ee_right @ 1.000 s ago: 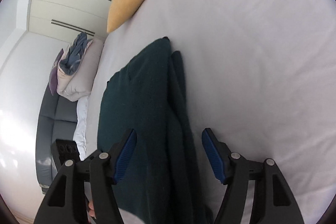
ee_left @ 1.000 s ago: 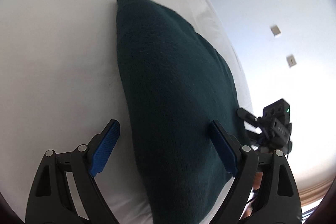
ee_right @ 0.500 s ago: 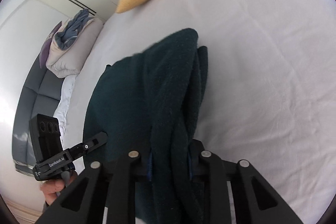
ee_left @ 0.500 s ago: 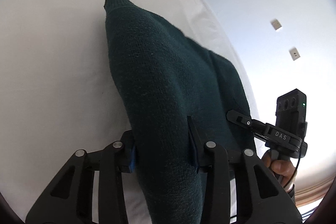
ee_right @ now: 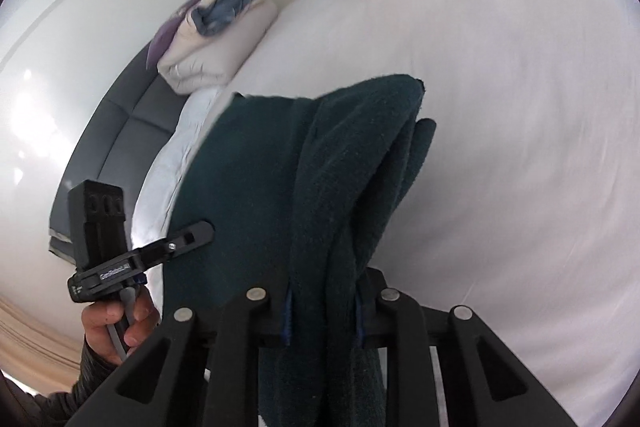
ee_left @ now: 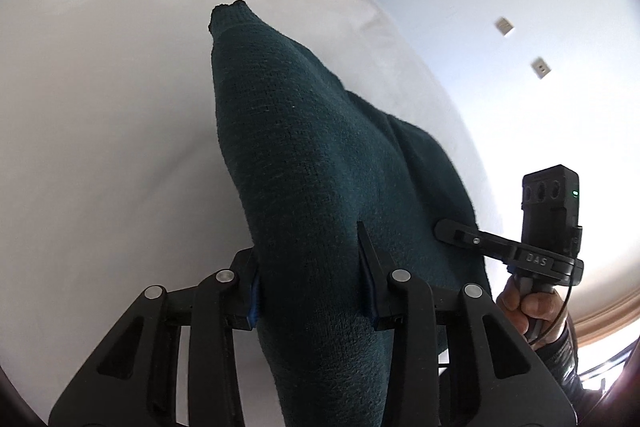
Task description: Fold small clothes
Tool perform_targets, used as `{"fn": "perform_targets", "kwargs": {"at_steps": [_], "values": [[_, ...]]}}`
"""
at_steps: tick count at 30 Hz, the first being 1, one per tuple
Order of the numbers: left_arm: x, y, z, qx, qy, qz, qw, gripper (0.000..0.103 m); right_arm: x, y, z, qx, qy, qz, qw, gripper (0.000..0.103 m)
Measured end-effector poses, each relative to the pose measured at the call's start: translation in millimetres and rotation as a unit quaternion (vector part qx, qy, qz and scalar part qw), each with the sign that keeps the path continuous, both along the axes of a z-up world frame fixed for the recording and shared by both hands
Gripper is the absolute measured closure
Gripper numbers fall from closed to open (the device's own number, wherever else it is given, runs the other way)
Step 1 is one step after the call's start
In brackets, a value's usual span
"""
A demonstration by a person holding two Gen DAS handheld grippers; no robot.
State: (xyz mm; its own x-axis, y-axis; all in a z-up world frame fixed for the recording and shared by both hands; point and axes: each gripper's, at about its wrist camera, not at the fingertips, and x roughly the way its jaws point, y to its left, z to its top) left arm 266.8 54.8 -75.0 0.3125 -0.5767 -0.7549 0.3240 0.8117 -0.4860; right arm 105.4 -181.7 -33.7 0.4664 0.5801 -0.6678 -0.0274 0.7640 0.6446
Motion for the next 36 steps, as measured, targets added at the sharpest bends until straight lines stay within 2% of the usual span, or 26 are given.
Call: {"fn": "perform_targets", "kwargs": {"at_steps": [3, 4, 6, 9, 12, 15, 17, 20, 23, 24, 25, 28, 29, 31, 34, 36], "values": [[-27, 23, -47, 0.011, 0.044, 0.018, 0.9988, 0.067, -12, 15, -31, -0.002, 0.025, -0.006, 1.0, 0.079], [-30, 28, -58, 0.01, 0.051, 0.024, 0.9983, 0.066, -15, 15, -40, -0.004, 0.029, -0.013, 0.999, 0.078], [-36, 36, -66, -0.013, 0.046, 0.039, 0.9981, 0.063, -17, 11, -53, 0.025, 0.034, -0.034, 0.999, 0.076], [-39, 36, -62, -0.008, 0.045, 0.048, 0.9978, 0.056, -19, 7, -57, 0.043, 0.042, -0.043, 0.997, 0.071], [-34, 31, -46, 0.017, 0.032, 0.051, 0.9981, 0.056, -29, 3, -43, 0.02, 0.041, -0.055, 0.997, 0.063], [-45, 38, -13, 0.072, -0.022, 0.076, 0.9943, 0.056, -49, -5, -22, -0.001, 0.021, -0.078, 0.997, 0.06], [-50, 39, 8, 0.087, -0.062, 0.087, 0.9905, 0.056, -55, -11, -3, -0.004, -0.002, -0.095, 0.995, 0.06], [-51, 27, 19, 0.096, -0.089, 0.077, 0.9884, 0.056, -50, -1, 21, -0.009, -0.029, -0.077, 0.997, 0.061], [-48, 11, 8, 0.095, -0.083, 0.062, 0.9901, 0.056, -33, 30, 30, -0.022, -0.04, -0.032, 0.998, 0.061], [-49, 17, 1, 0.093, -0.077, 0.061, 0.9908, 0.056, -29, 32, 27, -0.025, -0.037, -0.025, 0.999, 0.062], [-49, 6, -7, 0.093, -0.068, 0.059, 0.9916, 0.056, -20, 36, 22, -0.028, -0.032, -0.02, 0.999, 0.062], [-38, -11, -21, 0.125, -0.067, 0.056, 0.9883, 0.056, 4, 37, -3, -0.03, 0.005, -0.021, 0.999, 0.068], [-31, -21, -25, 0.132, -0.061, 0.053, 0.9879, 0.056, 13, 35, -14, -0.033, 0.021, -0.024, 0.999, 0.073], [-22, -24, -35, 0.141, -0.05, 0.045, 0.9877, 0.056, 19, 32, -25, -0.047, 0.035, -0.035, 0.998, 0.103], [-18, -35, -43, 0.159, -0.051, 0.037, 0.9853, 0.056, 27, 22, -36, -0.023, 0.041, -0.046, 0.998, 0.103], [-19, -48, -45, 0.19, -0.063, 0.03, 0.9793, 0.055, 27, 20, -39, -0.027, 0.034, -0.044, 0.998, 0.103]]}}
